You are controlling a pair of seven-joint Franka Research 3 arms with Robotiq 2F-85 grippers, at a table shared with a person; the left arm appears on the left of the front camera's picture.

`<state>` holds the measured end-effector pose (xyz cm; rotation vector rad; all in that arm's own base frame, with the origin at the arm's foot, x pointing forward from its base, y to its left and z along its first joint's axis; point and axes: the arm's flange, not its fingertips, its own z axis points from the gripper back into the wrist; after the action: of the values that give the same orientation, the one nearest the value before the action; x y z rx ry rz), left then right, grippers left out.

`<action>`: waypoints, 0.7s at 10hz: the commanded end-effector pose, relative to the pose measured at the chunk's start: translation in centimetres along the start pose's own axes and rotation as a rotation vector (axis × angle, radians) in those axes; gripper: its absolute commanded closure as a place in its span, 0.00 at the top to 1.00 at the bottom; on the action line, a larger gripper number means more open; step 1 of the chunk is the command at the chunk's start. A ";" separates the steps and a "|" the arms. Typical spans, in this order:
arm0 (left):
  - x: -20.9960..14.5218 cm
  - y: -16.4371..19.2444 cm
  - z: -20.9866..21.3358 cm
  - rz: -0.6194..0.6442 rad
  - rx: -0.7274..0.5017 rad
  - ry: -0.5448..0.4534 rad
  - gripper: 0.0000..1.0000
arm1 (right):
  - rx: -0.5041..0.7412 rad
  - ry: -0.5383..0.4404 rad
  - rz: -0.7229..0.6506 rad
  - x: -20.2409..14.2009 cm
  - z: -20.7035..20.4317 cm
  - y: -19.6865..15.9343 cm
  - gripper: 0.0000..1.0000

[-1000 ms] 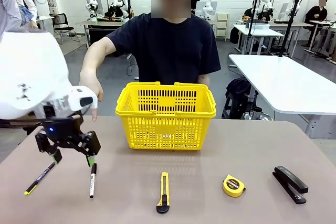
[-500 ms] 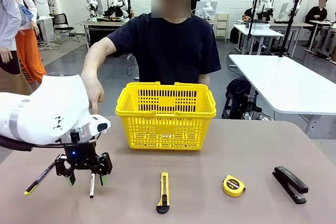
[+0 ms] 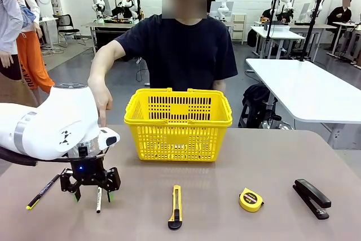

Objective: Place the items the person wants into the basket.
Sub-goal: Pick up the item the person points to and place it in the Market Basket.

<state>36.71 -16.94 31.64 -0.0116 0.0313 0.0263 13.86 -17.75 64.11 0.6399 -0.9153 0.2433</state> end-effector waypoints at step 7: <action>-1.7 0.5 -2.2 0.012 0.060 -0.050 0.39 | 0.004 -0.003 0.004 -0.1 0.1 0.1 1.00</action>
<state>37.00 -17.14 30.57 0.0217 0.0149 0.0170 13.86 -17.75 64.11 0.6399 -0.9153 0.2433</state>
